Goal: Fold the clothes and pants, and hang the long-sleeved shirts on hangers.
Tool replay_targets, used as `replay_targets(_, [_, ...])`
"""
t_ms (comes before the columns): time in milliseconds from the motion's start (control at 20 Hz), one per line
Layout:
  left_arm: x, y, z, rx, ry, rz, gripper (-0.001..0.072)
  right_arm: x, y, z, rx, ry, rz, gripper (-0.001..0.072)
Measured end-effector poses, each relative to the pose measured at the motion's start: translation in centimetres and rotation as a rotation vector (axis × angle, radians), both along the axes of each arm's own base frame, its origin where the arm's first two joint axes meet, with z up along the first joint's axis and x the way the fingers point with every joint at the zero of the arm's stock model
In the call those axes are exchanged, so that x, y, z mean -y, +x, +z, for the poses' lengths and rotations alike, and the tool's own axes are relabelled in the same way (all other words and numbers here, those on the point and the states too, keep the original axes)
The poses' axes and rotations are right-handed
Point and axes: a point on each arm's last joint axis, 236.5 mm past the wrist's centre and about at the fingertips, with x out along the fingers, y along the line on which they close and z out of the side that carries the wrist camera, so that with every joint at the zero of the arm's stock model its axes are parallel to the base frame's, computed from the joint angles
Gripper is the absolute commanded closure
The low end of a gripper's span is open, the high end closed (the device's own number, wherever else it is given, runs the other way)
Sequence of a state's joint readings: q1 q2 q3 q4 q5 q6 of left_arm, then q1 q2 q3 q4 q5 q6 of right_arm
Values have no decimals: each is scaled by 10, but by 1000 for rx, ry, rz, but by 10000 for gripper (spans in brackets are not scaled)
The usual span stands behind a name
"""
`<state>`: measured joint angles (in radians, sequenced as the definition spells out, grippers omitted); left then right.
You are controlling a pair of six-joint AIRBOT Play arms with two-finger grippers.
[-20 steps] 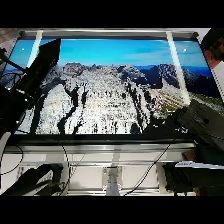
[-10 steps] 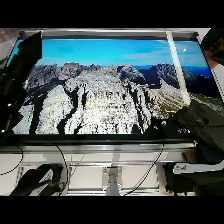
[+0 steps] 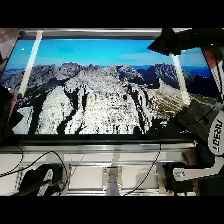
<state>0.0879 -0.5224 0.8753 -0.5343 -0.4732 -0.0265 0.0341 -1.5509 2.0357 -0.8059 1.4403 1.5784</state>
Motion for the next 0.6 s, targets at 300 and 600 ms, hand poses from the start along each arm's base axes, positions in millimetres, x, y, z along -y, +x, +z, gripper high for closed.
replay_targets(300, [1,-28,17,60,7,8,674,-36,-12,1,17,-4,68,702])
replay_targets(600, [1,-32,19,70,7,10,674,-42,-14,1,21,-4,79,702])
